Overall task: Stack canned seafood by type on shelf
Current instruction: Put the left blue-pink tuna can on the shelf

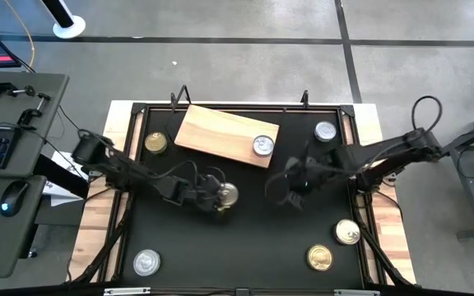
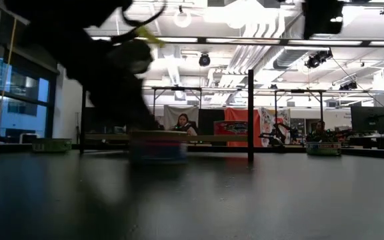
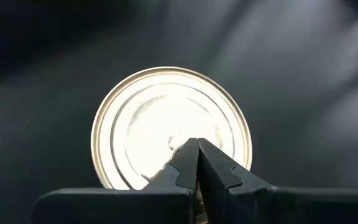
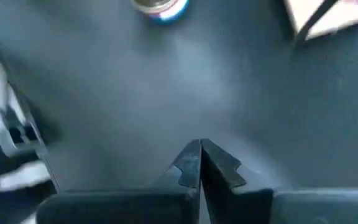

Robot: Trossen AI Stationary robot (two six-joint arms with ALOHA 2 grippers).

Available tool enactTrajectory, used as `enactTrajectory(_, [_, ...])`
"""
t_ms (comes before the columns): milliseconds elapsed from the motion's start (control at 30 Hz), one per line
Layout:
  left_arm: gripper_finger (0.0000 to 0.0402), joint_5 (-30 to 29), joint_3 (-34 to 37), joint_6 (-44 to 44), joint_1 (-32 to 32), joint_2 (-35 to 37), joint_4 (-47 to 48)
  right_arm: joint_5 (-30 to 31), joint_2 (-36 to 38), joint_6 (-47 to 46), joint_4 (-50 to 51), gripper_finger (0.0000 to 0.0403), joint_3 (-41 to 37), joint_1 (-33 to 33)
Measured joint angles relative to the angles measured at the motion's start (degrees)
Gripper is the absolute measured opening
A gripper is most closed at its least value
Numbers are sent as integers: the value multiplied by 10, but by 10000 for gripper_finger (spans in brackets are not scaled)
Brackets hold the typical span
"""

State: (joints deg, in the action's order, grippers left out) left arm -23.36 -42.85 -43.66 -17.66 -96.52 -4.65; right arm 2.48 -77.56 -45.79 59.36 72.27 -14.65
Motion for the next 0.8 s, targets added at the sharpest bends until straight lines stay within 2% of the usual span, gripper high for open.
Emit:
enactTrajectory(100, [0, 27, -48, 88, 10, -46, -32, -3, -37, -29, 6, 0, 0, -35])
enactTrajectory(233, [0, 98, -119, 228, 22, -88, -13, -48, -105, -39, -6, 0, 0, -58])
enactTrajectory(300, [0, 124, -142, 287, 23, -88, 15, -56, -141, -37, -17, 0, 0, -63])
enactTrajectory(400, [0, 114, -152, 330, 23, -57, 47, -61, -184, -9, -44, 0, -1, -64])
enactTrajectory(500, [0, 90, -121, 347, 23, -9, 57, -59, -205, 35, -107, 0, -11, -64])
enactTrajectory(567, [0, 83, -75, 334, 21, 25, 38, -71, -199, 45, -167, 0, -53, -64])
enactTrajectory(700, [0, 83, 30, 319, 14, 87, -101, -108, -137, -24, -259, 0, -185, -67])
enactTrajectory(800, [0, 95, 70, 354, 15, 92, -217, -98, -72, -79, -369, 0, -269, -75])
